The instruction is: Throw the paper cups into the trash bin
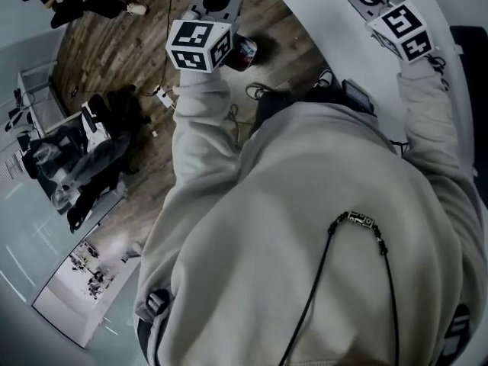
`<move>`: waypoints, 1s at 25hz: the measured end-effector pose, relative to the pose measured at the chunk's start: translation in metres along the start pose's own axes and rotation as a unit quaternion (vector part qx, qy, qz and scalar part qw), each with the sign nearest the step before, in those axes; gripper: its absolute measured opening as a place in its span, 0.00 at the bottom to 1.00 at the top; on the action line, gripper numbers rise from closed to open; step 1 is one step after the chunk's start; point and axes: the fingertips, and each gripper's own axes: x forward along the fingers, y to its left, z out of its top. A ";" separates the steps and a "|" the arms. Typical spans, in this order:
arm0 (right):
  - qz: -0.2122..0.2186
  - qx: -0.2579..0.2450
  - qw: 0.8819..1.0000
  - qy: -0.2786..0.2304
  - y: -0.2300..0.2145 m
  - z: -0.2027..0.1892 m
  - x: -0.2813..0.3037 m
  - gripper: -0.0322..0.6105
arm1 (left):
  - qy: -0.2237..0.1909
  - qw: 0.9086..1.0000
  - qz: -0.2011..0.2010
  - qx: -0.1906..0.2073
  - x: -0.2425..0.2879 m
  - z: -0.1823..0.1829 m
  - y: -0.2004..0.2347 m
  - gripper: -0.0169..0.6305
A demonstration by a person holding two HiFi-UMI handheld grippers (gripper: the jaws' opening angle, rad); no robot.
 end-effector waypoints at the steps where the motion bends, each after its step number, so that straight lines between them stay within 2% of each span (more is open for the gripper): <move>1: 0.013 -0.009 1.000 0.003 0.010 0.008 0.013 0.11 | -0.001 1.000 0.016 -0.010 -0.014 -0.008 0.013 0.02; 6: 0.073 -0.049 0.996 0.011 0.050 0.044 0.067 0.11 | -0.015 0.997 0.070 -0.040 -0.067 -0.033 0.053 0.02; 10: 0.098 -0.071 0.993 0.012 0.080 0.066 0.101 0.11 | -0.014 0.994 0.090 -0.057 -0.104 -0.058 0.075 0.02; 14: 0.124 -0.095 0.988 0.013 0.111 0.095 0.141 0.11 | -0.021 0.990 0.121 -0.074 -0.142 -0.074 0.114 0.02; 25: 0.168 -0.122 0.978 0.013 0.202 0.171 0.240 0.11 | -0.029 0.983 0.149 -0.099 -0.238 -0.123 0.203 0.02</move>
